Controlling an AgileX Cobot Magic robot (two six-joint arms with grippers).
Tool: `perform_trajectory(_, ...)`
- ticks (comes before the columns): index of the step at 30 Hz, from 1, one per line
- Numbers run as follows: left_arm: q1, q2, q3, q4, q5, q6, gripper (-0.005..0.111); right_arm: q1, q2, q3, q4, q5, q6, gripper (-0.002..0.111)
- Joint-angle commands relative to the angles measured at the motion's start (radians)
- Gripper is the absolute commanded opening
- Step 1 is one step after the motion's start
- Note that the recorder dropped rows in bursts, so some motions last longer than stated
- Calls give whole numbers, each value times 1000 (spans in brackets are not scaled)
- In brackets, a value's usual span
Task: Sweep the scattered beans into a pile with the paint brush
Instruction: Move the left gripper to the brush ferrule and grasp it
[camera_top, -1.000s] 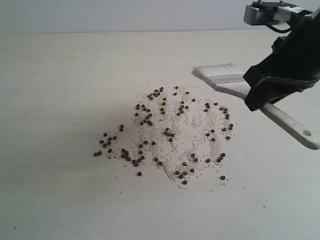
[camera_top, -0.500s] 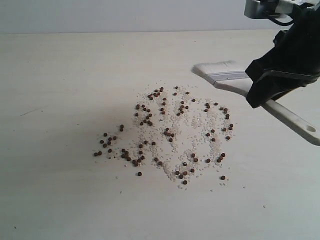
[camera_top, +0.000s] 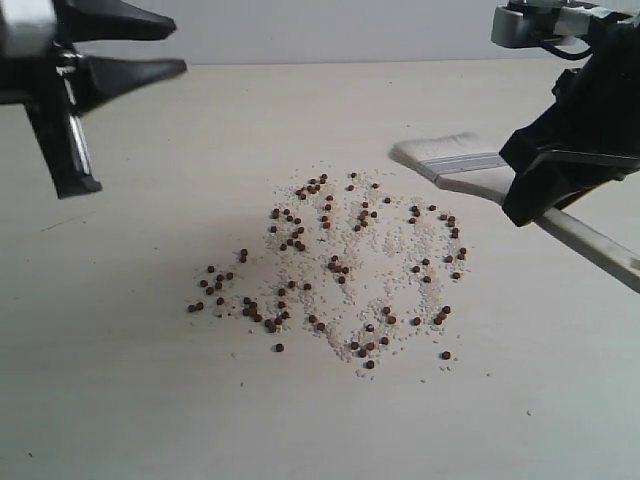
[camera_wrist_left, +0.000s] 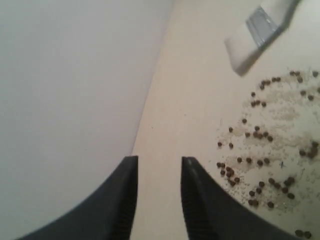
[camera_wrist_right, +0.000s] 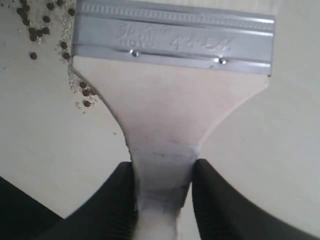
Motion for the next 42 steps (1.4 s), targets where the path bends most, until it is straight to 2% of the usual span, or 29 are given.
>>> perform_trajectory(1, -174, 49, -6, 14, 200, 136, 44, 2, 0, -22, -5, -8, -29, 0)
perform_trajectory(4, -291, 76, -6, 28, 331, 201, 45, 2, 37, -44, 11, 23, -50, 0)
perform_trajectory(7, -372, 89, -6, 44, 436, 245, 45, 2, 83, -65, 47, 40, -70, 0)
perform_trajectory(10, -425, 112, -6, 44, 456, 280, 45, 2, 121, -85, 101, 40, -121, 0)
perform_trajectory(13, -458, 150, -6, 58, 479, 280, 53, 2, 147, -107, 156, 40, -167, 0)
perform_trajectory(16, -469, 188, -13, 83, 483, 312, 60, 2, 152, -121, 163, 40, -174, 0)
perform_trajectory(25, -469, 282, -64, 83, 470, 314, 60, 2, 152, -123, 208, 40, -244, 0)
perform_trajectory(39, -469, 498, -307, 83, 466, 317, 60, 2, 152, -123, 230, 40, -268, 0)
perform_trajectory(42, -471, 521, -323, 83, 460, 317, 59, 2, 152, -123, 230, 40, -268, 0)
